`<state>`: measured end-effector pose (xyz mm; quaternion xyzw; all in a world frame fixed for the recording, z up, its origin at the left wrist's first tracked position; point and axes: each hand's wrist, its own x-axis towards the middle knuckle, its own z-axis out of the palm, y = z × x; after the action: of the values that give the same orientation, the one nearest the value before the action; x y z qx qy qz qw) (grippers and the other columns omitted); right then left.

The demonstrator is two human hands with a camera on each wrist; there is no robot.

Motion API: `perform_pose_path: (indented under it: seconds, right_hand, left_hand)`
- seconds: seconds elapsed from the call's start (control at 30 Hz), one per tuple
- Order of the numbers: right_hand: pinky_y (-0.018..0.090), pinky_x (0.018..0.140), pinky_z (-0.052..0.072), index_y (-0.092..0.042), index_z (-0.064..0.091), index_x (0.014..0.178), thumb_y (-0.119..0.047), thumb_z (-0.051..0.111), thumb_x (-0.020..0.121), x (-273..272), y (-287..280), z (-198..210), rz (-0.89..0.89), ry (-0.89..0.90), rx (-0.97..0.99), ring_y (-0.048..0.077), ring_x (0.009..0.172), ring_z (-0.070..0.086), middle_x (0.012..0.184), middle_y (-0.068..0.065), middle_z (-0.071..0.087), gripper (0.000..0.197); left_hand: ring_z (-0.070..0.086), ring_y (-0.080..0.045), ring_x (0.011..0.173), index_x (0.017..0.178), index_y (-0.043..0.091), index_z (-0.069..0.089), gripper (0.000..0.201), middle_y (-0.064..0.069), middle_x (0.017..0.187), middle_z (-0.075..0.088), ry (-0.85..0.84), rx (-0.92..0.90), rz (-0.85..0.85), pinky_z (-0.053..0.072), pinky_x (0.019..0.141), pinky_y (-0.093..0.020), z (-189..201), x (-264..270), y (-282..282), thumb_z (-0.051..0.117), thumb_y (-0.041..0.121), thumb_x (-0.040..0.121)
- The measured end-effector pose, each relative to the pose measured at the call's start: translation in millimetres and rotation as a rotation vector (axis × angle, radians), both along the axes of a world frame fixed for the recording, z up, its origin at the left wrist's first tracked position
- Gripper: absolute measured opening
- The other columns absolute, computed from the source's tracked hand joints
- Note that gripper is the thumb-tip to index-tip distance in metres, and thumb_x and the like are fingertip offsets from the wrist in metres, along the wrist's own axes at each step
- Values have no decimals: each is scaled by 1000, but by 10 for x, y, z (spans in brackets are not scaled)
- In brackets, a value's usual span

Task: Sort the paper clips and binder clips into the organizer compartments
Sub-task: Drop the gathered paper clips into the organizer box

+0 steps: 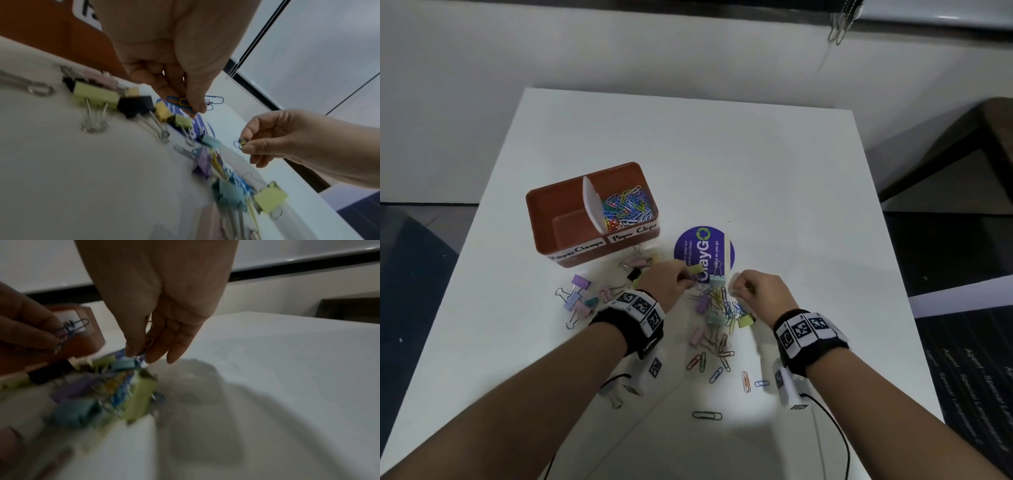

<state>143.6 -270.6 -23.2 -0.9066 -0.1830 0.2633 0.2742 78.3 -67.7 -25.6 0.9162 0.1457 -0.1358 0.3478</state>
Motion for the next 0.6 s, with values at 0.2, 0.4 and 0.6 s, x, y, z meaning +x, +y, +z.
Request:
perform_pose_path:
  seconds: [0.2, 0.4, 0.6]
  right_hand:
    - [20, 68, 49, -17, 64, 80, -11, 66, 85, 135, 505, 436, 9, -32, 169, 2, 68, 60, 77, -7, 64, 9]
    - [28, 74, 54, -11, 69, 91, -10, 66, 84, 399, 1391, 867, 110, -141, 292, 16, 70, 65, 80, -2, 66, 7]
    - [28, 87, 48, -13, 67, 107, -13, 64, 84, 564, 2099, 868, 170, -164, 228, 21, 95, 63, 106, 7, 69, 23]
  left_hand:
    - [59, -17, 78, 86, 13, 67, 11, -1, 81, 67, -153, 19, 83, 41, 70, -24, 412, -66, 355, 67, 24, 83]
    - [54, 0, 57, 75, 15, 59, 15, 8, 62, 55, -261, 11, 275, 38, 51, -9, 922, 67, 964, 68, 24, 83]
    - [65, -21, 77, 92, 10, 70, 24, 0, 80, 68, -135, 81, 224, 52, 80, -36, 1012, 342, 1290, 66, 32, 83]
